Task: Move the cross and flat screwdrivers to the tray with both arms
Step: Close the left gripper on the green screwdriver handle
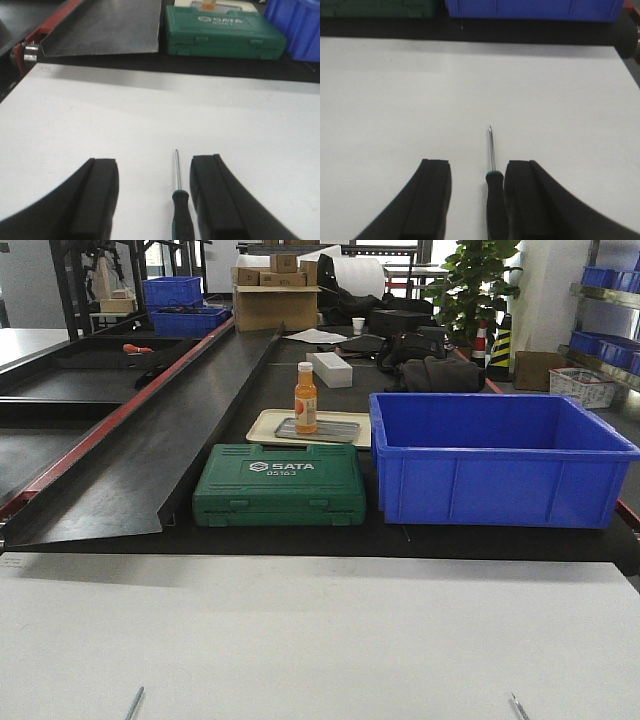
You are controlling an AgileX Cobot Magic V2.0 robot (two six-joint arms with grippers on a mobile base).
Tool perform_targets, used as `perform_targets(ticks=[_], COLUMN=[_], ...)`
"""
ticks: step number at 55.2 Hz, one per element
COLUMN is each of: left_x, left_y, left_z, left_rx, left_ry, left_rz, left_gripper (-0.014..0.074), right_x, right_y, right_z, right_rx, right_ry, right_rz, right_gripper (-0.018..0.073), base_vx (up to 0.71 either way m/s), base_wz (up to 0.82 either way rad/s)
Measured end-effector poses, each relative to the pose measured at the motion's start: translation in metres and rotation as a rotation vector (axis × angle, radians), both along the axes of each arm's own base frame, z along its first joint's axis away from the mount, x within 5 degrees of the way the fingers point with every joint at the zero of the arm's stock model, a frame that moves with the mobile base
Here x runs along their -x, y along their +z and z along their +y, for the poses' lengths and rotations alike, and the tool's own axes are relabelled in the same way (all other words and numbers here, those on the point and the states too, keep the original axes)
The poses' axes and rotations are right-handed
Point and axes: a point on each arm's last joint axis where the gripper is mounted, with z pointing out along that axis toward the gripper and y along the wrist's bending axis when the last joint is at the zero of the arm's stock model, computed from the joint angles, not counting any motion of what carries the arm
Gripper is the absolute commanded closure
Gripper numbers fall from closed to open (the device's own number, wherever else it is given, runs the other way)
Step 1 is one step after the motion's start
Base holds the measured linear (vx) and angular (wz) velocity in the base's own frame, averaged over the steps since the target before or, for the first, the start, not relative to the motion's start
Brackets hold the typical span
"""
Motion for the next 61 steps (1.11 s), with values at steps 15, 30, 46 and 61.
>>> perform_targets(ticks=[15, 30, 46, 61], left_x=[-0.032, -0.095, -0.165, -0.2], left_y=[-0.003, 0.005, -0.033, -0.086], left_z=[-0.006, -0.022, -0.036, -0.042], left_rx=[-0.053, -0.094, -0.073, -0.051], left_ry=[-0.062, -0.171, -0.249, -0.272], left_rz=[0.227, 0.467, 0.719, 0.919], left_gripper=[0.0127, 0.0127, 0.0127, 0.0123], right_x=[-0.008, -0.014, -0.017, -0.009], right_y=[-0.005, 0.011, 0.015, 0.007], right_z=[0.004, 0.006, 0.005, 0.006], right_rx=[-0.06, -0.088, -0.09, -0.105], right_ry=[-0.002, -0.001, -0.007, -0.01], right_rz=[0.23, 0.324, 0.275, 0.405], right_gripper=[0.017, 0.017, 0.0169, 0.0121], base_vx=[0.0, 0.0, 0.0, 0.0], base_wz=[0.0, 0.0, 0.0, 0.0])
